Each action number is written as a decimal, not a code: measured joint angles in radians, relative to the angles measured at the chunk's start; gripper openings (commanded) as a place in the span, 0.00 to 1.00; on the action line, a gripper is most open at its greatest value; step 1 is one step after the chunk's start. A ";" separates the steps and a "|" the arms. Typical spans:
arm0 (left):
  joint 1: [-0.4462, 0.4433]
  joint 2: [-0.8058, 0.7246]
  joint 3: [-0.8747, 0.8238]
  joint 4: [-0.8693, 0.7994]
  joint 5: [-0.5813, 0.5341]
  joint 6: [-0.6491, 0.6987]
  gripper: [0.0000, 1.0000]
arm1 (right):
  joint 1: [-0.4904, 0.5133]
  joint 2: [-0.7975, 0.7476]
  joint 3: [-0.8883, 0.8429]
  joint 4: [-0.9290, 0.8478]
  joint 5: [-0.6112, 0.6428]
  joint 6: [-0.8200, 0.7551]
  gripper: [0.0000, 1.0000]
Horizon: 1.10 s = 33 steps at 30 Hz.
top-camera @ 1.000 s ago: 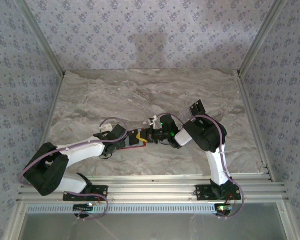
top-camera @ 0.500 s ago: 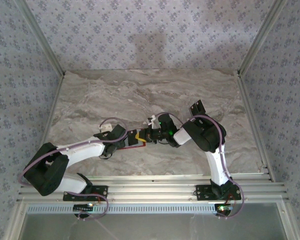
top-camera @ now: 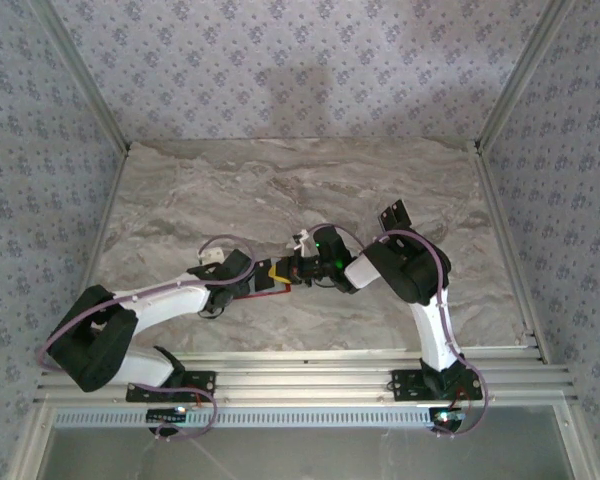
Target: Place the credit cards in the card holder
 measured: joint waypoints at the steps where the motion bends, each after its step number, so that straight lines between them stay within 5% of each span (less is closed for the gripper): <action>1: 0.000 0.000 0.000 0.000 0.000 0.000 0.99 | 0.000 0.000 0.000 -0.001 0.000 -0.003 0.00; 33: 0.000 0.000 0.000 -0.001 -0.003 0.000 0.99 | -0.016 0.011 0.073 -0.133 -0.063 -0.096 0.00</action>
